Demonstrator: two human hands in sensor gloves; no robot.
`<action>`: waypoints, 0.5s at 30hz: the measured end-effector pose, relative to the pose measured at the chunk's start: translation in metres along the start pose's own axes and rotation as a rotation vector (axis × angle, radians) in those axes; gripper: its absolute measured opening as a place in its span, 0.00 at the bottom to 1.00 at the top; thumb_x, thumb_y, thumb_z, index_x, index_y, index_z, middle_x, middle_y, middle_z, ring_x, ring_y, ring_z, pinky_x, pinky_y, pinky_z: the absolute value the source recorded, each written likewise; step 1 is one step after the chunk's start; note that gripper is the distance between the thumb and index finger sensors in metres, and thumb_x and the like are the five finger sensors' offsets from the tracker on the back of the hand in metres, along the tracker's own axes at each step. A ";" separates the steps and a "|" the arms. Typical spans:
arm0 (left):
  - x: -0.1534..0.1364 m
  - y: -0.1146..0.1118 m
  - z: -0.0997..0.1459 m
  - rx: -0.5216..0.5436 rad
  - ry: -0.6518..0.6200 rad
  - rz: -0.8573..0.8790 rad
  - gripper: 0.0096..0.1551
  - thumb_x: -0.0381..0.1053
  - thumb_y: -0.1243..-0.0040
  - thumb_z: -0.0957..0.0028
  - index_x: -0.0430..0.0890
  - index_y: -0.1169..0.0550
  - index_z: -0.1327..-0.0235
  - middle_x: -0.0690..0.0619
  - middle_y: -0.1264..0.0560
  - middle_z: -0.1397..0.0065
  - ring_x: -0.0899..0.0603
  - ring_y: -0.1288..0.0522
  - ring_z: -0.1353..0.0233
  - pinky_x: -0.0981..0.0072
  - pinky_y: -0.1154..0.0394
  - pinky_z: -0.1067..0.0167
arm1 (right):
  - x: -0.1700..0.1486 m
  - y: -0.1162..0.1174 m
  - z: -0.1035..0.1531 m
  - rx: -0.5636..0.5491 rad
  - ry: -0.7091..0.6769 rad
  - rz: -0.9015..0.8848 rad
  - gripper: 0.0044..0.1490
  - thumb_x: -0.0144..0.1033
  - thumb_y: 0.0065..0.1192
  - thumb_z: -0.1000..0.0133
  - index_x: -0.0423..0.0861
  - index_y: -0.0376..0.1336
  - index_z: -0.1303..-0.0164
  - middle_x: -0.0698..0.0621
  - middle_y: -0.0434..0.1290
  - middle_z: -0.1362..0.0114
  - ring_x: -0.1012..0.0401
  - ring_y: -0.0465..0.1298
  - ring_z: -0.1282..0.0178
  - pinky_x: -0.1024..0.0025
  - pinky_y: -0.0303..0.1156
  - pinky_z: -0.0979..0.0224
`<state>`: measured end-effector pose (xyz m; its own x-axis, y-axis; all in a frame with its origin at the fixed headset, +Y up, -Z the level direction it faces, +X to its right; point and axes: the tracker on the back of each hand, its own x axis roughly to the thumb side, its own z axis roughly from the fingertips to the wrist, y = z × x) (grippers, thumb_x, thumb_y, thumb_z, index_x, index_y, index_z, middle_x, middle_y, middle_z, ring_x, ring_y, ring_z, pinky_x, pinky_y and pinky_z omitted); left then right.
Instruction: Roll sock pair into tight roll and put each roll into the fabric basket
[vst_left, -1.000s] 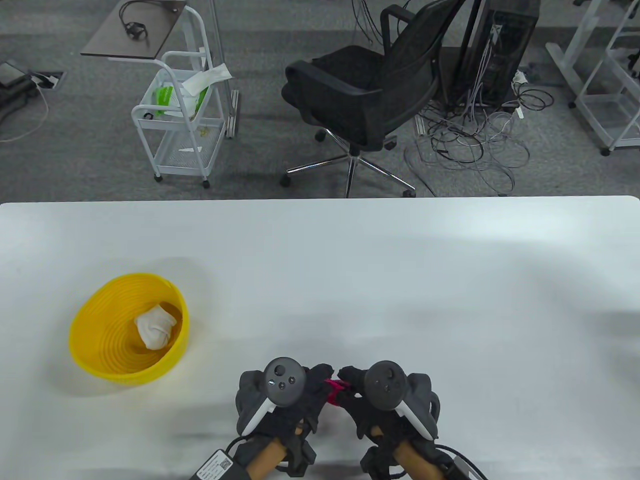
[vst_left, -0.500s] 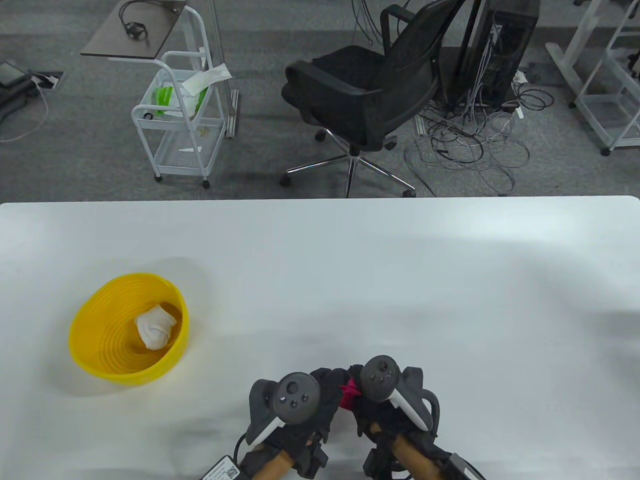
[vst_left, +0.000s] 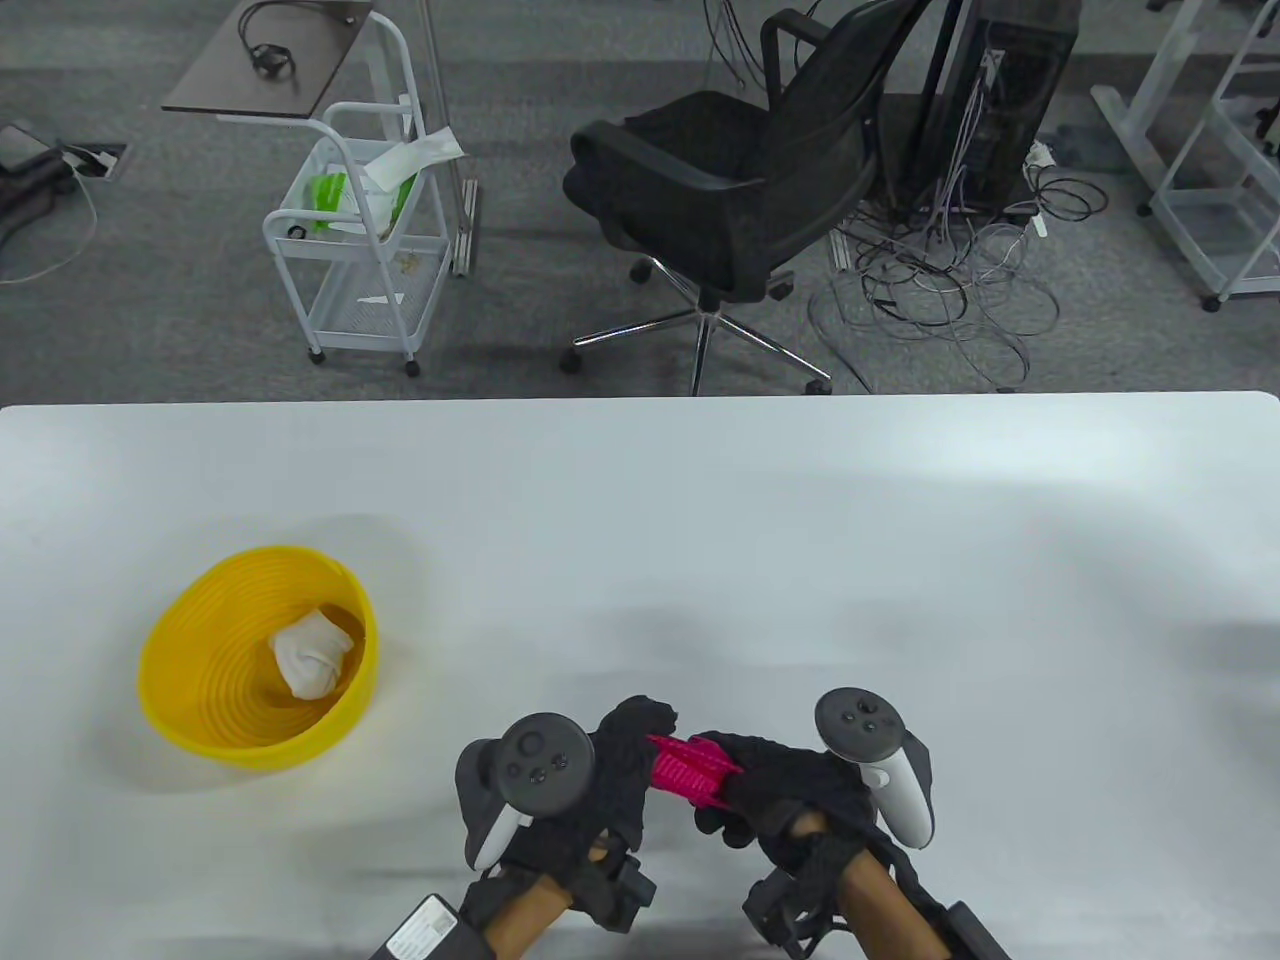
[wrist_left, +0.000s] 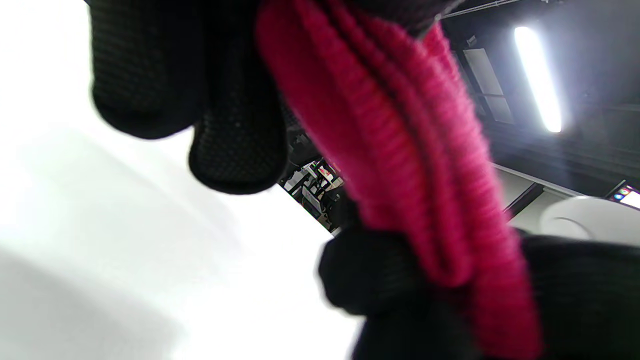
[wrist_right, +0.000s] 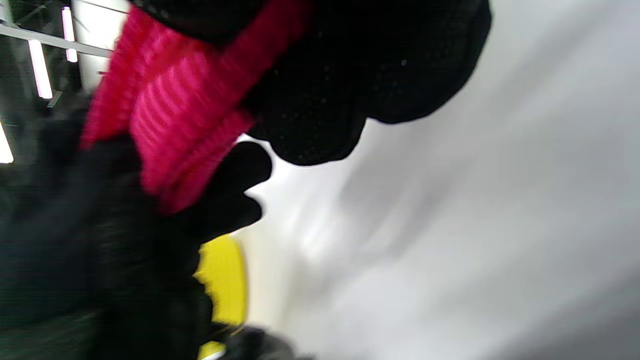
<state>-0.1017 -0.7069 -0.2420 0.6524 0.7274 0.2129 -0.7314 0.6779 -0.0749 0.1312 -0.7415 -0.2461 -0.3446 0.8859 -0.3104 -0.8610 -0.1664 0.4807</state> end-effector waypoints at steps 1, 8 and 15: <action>-0.003 0.002 -0.001 0.002 0.007 0.030 0.25 0.50 0.47 0.55 0.55 0.22 0.43 0.43 0.22 0.32 0.42 0.09 0.47 0.54 0.14 0.53 | 0.002 0.000 0.001 0.022 -0.030 -0.014 0.27 0.32 0.60 0.46 0.52 0.64 0.35 0.56 0.79 0.36 0.65 0.86 0.44 0.61 0.81 0.41; -0.016 0.001 -0.004 -0.024 0.030 0.016 0.29 0.55 0.49 0.56 0.60 0.25 0.38 0.47 0.19 0.36 0.41 0.11 0.48 0.49 0.17 0.52 | 0.007 0.000 0.002 0.116 -0.100 -0.039 0.24 0.34 0.63 0.46 0.55 0.66 0.38 0.57 0.78 0.35 0.63 0.84 0.41 0.59 0.78 0.35; -0.023 0.007 -0.004 -0.038 0.084 0.230 0.28 0.50 0.44 0.57 0.49 0.20 0.42 0.45 0.13 0.48 0.44 0.07 0.58 0.53 0.13 0.61 | 0.009 0.006 0.000 0.230 -0.119 -0.019 0.24 0.34 0.65 0.47 0.57 0.67 0.39 0.58 0.78 0.34 0.62 0.83 0.38 0.55 0.74 0.31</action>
<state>-0.1215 -0.7186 -0.2514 0.4851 0.8682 0.1043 -0.8555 0.4959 -0.1487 0.1231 -0.7343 -0.2457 -0.2708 0.9351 -0.2286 -0.7544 -0.0586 0.6538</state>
